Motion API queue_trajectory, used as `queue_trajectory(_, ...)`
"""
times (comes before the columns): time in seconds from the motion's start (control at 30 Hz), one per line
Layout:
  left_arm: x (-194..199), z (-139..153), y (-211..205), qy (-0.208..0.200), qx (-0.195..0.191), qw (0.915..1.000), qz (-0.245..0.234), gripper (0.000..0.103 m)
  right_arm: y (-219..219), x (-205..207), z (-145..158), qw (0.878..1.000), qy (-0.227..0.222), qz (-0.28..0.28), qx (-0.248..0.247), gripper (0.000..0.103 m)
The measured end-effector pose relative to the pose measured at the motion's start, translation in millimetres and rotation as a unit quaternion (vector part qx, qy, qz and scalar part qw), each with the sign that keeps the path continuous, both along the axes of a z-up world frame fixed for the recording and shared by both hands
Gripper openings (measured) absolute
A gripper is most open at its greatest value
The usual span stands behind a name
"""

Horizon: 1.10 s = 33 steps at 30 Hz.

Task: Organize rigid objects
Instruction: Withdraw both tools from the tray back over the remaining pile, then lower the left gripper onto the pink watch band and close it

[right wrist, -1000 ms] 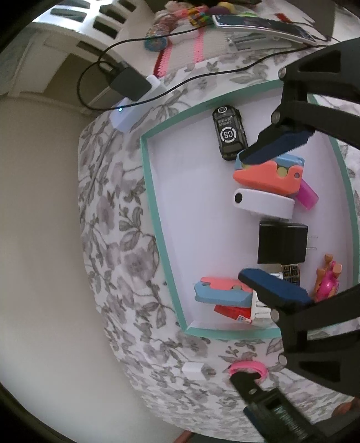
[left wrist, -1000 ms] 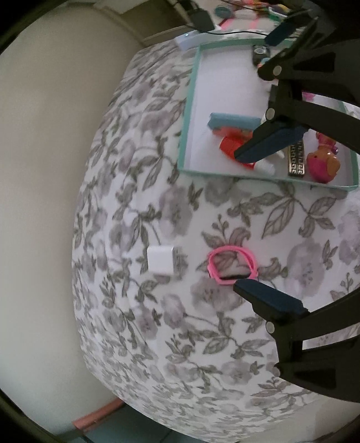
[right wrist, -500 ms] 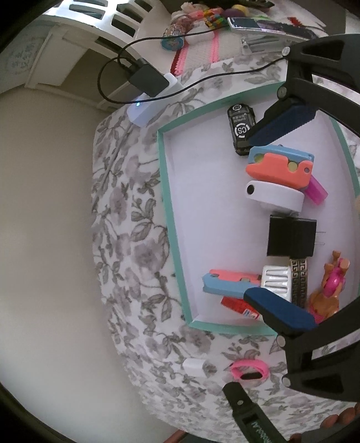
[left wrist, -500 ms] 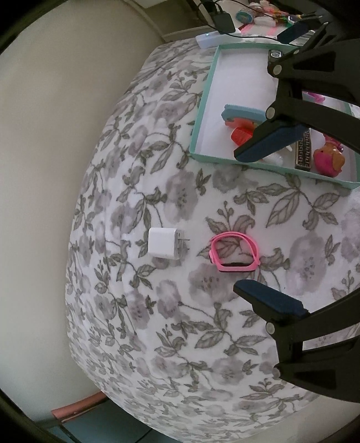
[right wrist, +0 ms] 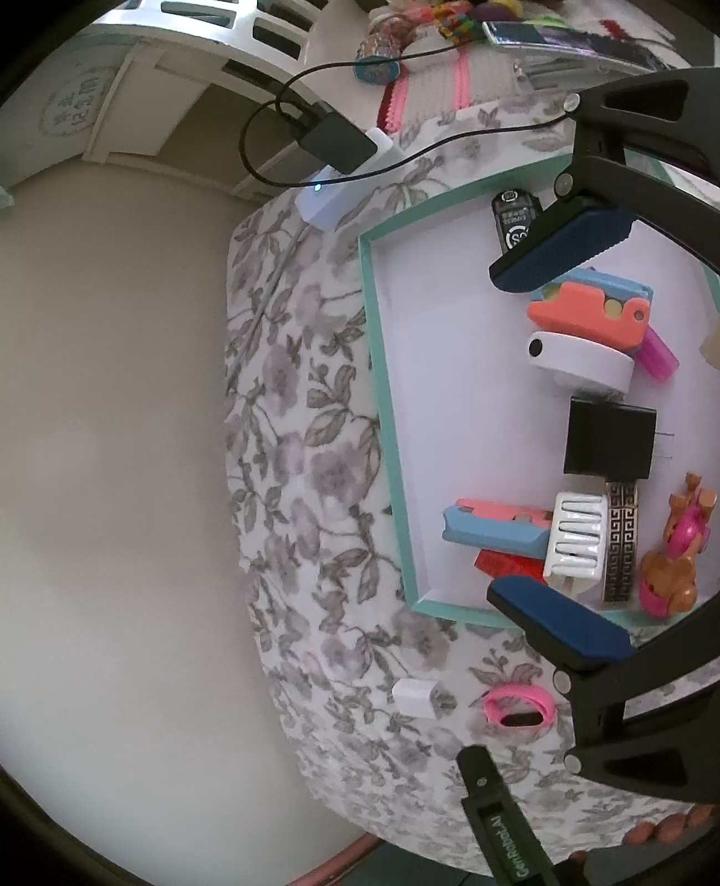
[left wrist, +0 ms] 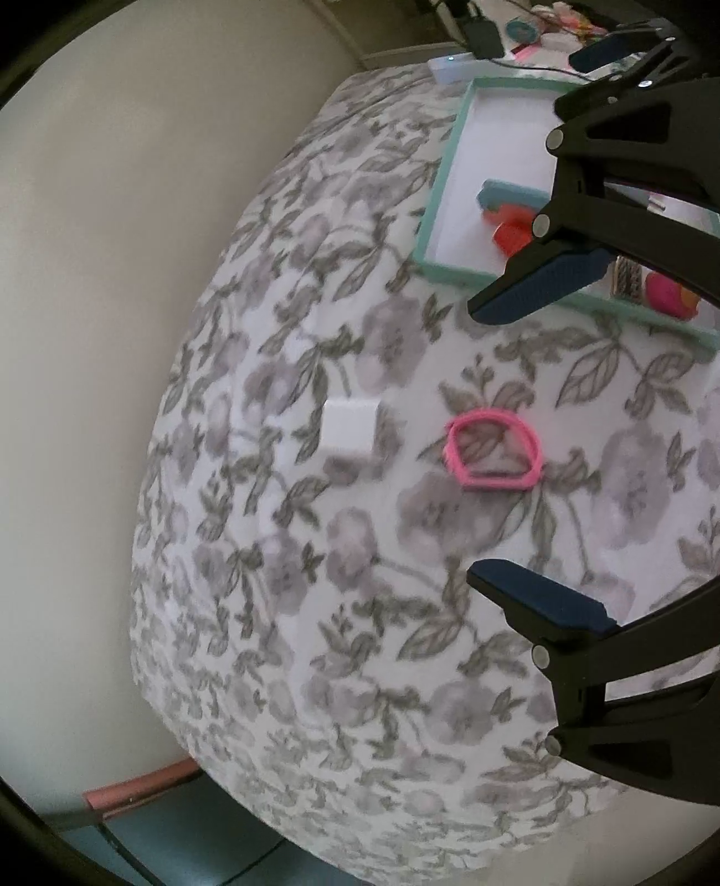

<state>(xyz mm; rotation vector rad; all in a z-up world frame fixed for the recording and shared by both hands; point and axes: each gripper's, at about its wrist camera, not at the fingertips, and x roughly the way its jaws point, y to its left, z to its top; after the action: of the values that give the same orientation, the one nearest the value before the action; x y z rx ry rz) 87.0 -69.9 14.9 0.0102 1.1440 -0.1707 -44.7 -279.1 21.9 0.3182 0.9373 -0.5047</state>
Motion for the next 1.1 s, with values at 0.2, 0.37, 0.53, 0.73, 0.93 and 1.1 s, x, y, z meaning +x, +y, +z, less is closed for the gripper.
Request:
queue_trajectory(0.2,17.3,3.3,35.0,-0.006,0.009,0.9992,0.038,0.087,15.0,8.8,-5.1,0.999,0.009,0.029,-0.015,0.103)
queue_trajectory(0.37,30.4,1.8,73.9,-0.005,0.011,0.9962,0.086,0.089,38.7,20.7,-2.5,0.997,-0.005,0.072,-0.018,0.103)
queue_trajectory(0.53,39.3,-8.5,100.0,0.01,0.003,0.9933,0.115,0.091,71.9,40.5,-1.7,0.993,-0.025,0.118,-0.003,0.103)
queue_trajectory(0.73,48.6,-33.1,99.9,0.044,0.005,0.994,0.1,0.092,102.0,66.7,-13.2,0.989,-0.013,0.15,0.015,0.103)
queue_trajectory(0.93,54.8,-59.5,86.3,0.092,-0.006,0.9934,0.068,0.092,123.6,86.1,-33.6,0.983,0.031,0.181,-0.002,0.103)
queue_trajectory(1.1,57.9,-76.4,71.0,0.12,-0.003,0.992,0.04,0.092,124.5,94.4,-47.1,0.981,0.053,0.186,0.003,0.103)
